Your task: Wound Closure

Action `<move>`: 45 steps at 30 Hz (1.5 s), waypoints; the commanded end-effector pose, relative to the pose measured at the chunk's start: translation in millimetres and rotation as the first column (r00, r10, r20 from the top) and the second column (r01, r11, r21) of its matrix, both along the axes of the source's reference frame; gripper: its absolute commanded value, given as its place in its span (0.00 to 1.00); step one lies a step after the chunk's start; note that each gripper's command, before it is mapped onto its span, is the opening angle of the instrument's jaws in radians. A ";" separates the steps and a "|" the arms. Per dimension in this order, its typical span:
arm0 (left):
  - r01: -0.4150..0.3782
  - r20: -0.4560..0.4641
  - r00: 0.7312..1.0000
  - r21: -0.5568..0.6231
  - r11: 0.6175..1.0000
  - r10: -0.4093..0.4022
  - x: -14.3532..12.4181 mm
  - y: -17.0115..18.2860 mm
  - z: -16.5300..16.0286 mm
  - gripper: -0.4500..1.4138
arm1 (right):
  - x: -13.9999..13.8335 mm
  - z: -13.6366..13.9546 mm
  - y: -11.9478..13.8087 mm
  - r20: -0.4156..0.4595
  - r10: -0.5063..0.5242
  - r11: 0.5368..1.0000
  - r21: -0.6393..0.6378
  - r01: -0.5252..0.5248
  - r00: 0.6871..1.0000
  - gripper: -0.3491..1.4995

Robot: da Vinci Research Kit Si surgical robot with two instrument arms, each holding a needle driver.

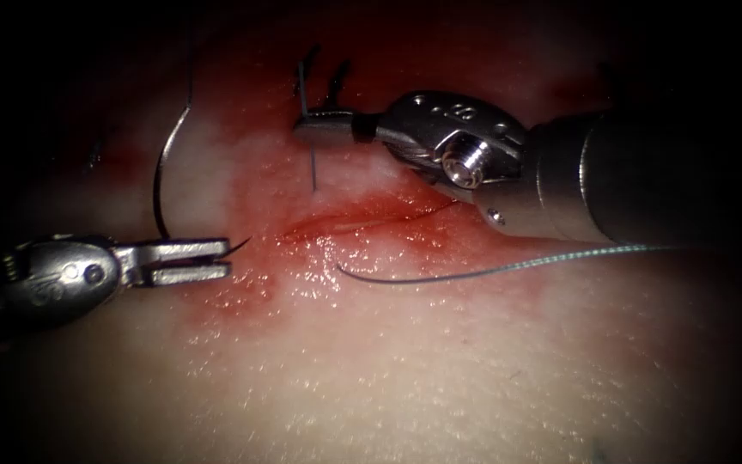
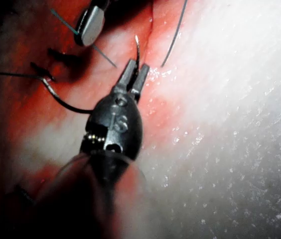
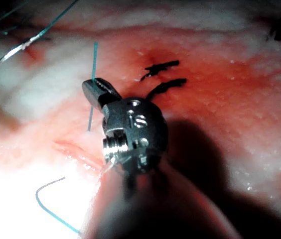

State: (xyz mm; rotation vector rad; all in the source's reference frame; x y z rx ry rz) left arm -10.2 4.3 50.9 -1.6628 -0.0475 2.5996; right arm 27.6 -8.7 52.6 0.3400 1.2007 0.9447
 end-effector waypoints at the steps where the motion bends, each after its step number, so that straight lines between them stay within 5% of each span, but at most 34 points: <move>1: 0.000 -0.002 1.000 0.003 1.000 0.000 -0.3 0.1 0.9 0.00 | 0.5 0.4 -0.1 -0.006 0.006 1.000 -0.007 -0.006 1.000 0.00; 21: 0.011 -0.110 0.994 0.013 1.000 -0.009 2.9 0.1 5.5 0.00 | 0.3 -1.6 0.3 -0.031 0.014 0.998 -0.056 -0.016 0.999 0.00; 23: 0.022 -0.126 0.992 0.009 1.000 -0.021 3.5 0.2 6.3 0.00 | 0.1 -1.7 0.4 -0.041 0.022 0.998 -0.061 -0.024 0.999 0.59; 25: 0.028 -0.152 0.988 0.000 1.000 -0.028 4.2 0.5 7.1 0.00 | -0.2 -1.8 0.5 -0.067 0.040 0.996 -0.073 -0.045 0.997 0.88; 27: 0.034 -0.177 0.984 -0.007 0.999 -0.035 4.8 0.8 7.9 0.00 | -0.6 -2.0 0.7 -0.093 0.074 0.993 -0.087 -0.082 0.993 0.98; 31: 0.039 -0.234 0.971 -0.011 0.999 -0.040 5.7 0.8 9.9 0.00 | -2.2 -2.8 0.3 -0.125 0.091 0.989 -0.105 -0.104 0.988 0.98; 32: 0.045 -0.251 0.967 -0.009 0.999 -0.046 5.8 0.8 10.4 0.18 | -2.7 -3.1 0.3 -0.121 0.086 0.989 -0.112 -0.100 0.989 0.98; 34: 0.078 -0.267 0.961 0.008 0.997 -0.073 5.8 0.7 10.9 0.70 | -3.5 -3.6 0.3 -0.109 0.091 0.987 -0.123 -0.104 0.990 0.98; 38: 0.154 -0.298 0.945 0.031 0.988 -0.138 5.1 0.6 10.8 0.92 | -5.7 -4.2 0.6 -0.035 0.105 0.974 -0.197 -0.110 0.994 0.98; 45: 0.230 -0.281 0.938 0.062 0.971 -0.204 3.2 0.5 7.5 0.98 | -9.0 -4.8 2.1 0.098 0.056 0.960 -0.280 -0.026 0.994 0.95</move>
